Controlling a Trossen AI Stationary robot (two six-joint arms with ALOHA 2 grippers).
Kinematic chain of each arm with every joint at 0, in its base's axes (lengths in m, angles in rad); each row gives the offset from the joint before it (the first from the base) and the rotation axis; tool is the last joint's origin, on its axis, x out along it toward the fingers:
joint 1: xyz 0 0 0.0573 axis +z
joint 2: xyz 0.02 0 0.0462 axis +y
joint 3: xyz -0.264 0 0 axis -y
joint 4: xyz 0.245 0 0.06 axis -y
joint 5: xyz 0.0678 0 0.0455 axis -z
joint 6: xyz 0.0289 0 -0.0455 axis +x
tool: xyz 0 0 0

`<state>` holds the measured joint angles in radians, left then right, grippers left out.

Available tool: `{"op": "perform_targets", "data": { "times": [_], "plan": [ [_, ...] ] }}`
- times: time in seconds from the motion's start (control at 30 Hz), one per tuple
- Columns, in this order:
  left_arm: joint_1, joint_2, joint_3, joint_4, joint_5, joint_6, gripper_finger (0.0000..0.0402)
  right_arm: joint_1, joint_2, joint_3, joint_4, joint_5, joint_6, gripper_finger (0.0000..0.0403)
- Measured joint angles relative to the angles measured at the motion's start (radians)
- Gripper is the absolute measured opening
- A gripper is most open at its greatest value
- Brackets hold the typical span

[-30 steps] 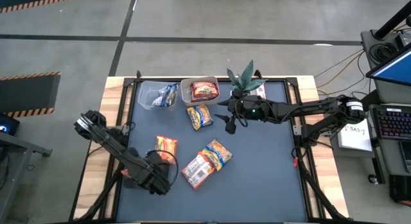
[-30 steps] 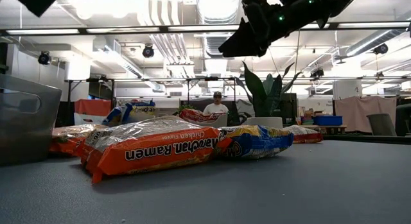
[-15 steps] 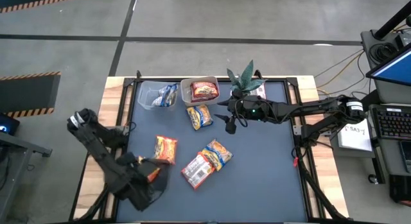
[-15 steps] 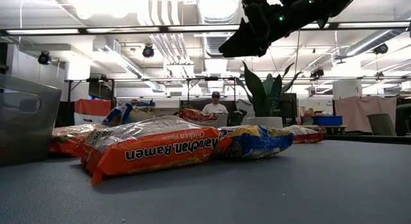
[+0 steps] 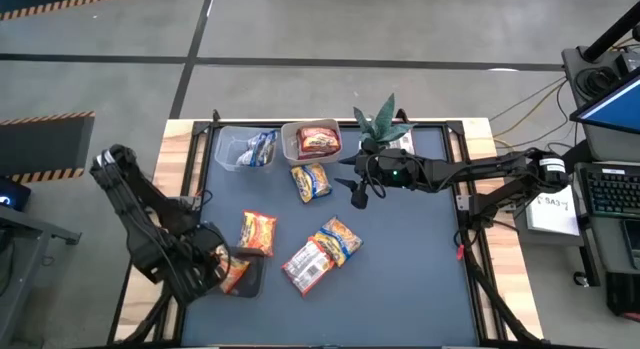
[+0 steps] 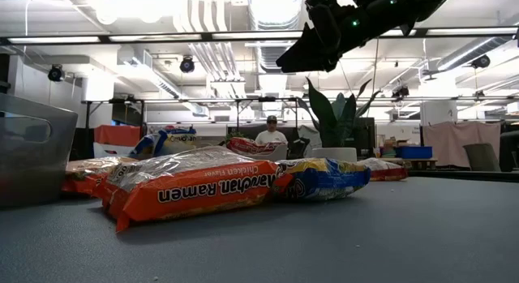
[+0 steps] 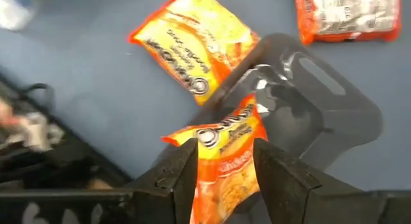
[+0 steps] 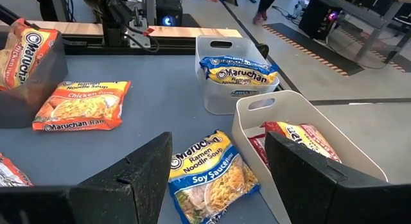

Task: Sort Maruchan noodles
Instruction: Put the orange noodle pack into the black bin

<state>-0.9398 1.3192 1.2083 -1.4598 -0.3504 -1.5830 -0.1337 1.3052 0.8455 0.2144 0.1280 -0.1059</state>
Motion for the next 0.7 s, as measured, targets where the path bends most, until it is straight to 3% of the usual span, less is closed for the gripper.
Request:
{"op": "perform_targets", "data": {
  "times": [0.17, 0.3, 0.43, 0.7],
  "plan": [
    [0.000, -0.065, -0.148, 0.147, 0.033, 0.001, 0.0119, 0.000, 0.000, 0.000, 0.000, 0.000, 0.000, 0.0238],
    [0.000, -0.078, -0.202, 0.162, 0.084, -0.033, 0.0124, 0.000, 0.000, 0.000, 0.000, 0.000, 0.000, 0.0238],
    [-0.005, -0.071, -0.220, 0.160, 0.224, -0.067, 0.0149, 0.000, 0.000, 0.000, 0.000, 0.000, 0.000, 0.0238],
    [-0.053, -0.011, -0.221, 0.154, 0.231, -0.047, 0.0211, 0.000, 0.000, 0.000, -0.001, 0.000, 0.000, 0.0238]
  ]
}}
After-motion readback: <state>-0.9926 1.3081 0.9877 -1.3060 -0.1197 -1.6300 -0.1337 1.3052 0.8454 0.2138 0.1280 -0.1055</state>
